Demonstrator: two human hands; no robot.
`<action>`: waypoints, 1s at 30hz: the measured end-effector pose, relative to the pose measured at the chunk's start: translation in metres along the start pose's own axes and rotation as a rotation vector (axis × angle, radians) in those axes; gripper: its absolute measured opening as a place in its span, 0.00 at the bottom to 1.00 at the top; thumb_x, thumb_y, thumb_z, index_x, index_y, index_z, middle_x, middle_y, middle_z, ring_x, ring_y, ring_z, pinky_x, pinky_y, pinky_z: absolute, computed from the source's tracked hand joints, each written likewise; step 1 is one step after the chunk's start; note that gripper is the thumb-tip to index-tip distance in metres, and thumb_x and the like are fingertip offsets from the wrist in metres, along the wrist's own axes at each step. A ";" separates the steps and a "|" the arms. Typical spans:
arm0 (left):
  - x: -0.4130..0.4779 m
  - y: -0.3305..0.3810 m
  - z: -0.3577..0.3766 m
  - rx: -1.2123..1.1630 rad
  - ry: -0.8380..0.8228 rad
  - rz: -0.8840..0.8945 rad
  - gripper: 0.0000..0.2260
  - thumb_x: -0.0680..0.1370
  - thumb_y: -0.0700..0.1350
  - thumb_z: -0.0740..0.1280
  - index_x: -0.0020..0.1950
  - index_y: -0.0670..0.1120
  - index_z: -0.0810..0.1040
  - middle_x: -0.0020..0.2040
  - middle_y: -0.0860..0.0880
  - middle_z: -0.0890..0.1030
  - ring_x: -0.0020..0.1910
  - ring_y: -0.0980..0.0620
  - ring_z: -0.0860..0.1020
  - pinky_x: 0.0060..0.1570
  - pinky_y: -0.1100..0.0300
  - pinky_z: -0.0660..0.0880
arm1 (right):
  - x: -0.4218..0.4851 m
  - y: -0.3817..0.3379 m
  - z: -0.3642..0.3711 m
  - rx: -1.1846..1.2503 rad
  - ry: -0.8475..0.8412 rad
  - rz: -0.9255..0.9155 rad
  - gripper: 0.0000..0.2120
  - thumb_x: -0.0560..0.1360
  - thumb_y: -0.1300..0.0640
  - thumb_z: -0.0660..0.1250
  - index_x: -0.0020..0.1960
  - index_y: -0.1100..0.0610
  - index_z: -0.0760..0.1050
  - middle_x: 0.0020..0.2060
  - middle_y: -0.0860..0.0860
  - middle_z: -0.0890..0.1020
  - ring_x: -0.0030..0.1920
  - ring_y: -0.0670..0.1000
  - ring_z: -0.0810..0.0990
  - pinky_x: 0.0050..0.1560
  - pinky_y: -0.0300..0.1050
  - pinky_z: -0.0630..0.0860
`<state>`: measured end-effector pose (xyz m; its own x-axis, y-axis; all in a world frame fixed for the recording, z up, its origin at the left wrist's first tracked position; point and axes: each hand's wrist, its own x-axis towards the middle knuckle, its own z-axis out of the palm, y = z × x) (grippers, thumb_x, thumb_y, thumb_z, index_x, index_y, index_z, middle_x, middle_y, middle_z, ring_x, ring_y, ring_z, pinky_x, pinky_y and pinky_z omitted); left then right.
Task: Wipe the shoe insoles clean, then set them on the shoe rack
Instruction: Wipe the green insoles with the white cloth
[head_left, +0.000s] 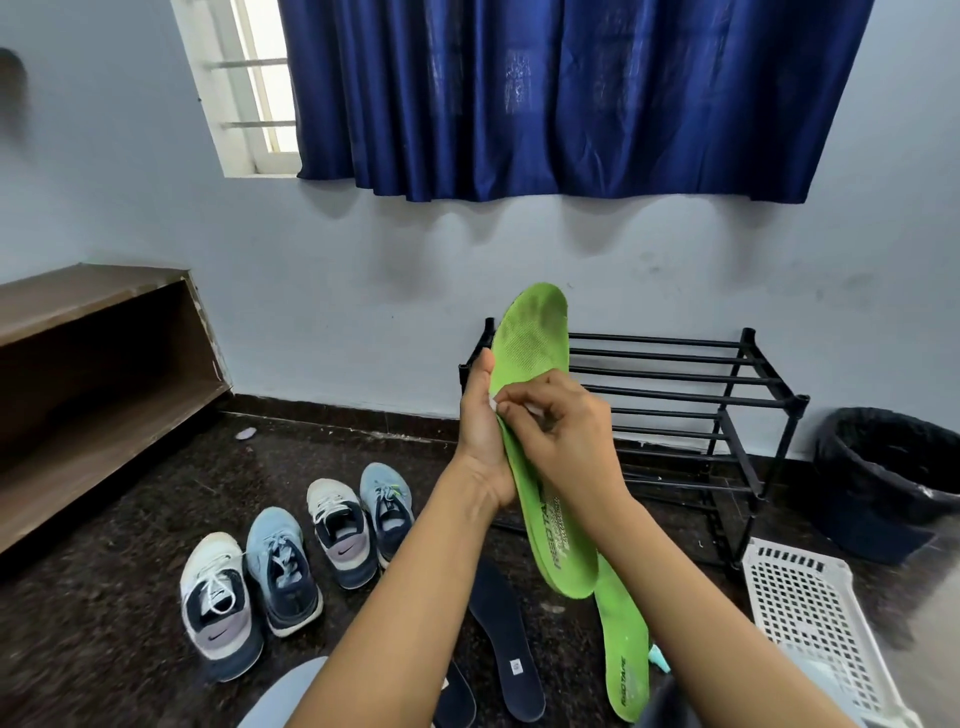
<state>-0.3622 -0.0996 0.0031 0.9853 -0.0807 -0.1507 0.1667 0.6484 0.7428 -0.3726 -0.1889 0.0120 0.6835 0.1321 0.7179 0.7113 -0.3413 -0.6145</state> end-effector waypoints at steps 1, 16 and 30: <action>-0.002 0.003 -0.001 -0.022 -0.011 -0.016 0.37 0.74 0.70 0.57 0.48 0.34 0.82 0.51 0.36 0.81 0.50 0.44 0.81 0.51 0.57 0.79 | -0.003 0.000 0.000 0.002 -0.029 -0.001 0.05 0.68 0.59 0.69 0.41 0.55 0.83 0.35 0.47 0.77 0.39 0.41 0.76 0.43 0.34 0.69; -0.005 0.020 -0.002 -0.204 -0.076 0.073 0.37 0.75 0.69 0.54 0.61 0.36 0.74 0.49 0.35 0.78 0.43 0.40 0.77 0.52 0.49 0.72 | -0.029 -0.007 -0.010 0.071 -0.210 -0.082 0.04 0.69 0.61 0.70 0.41 0.54 0.83 0.36 0.47 0.80 0.36 0.39 0.76 0.39 0.27 0.67; -0.004 -0.007 0.011 -0.105 0.084 0.056 0.25 0.79 0.62 0.56 0.34 0.44 0.75 0.32 0.45 0.78 0.34 0.49 0.81 0.43 0.57 0.76 | 0.006 -0.002 -0.005 -0.005 -0.038 0.009 0.06 0.68 0.65 0.71 0.40 0.56 0.83 0.37 0.50 0.82 0.41 0.44 0.77 0.43 0.25 0.67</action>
<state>-0.3672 -0.1122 0.0053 0.9856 0.0192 -0.1682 0.1020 0.7257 0.6804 -0.3706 -0.1919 0.0194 0.6960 0.1644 0.6990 0.7041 -0.3471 -0.6194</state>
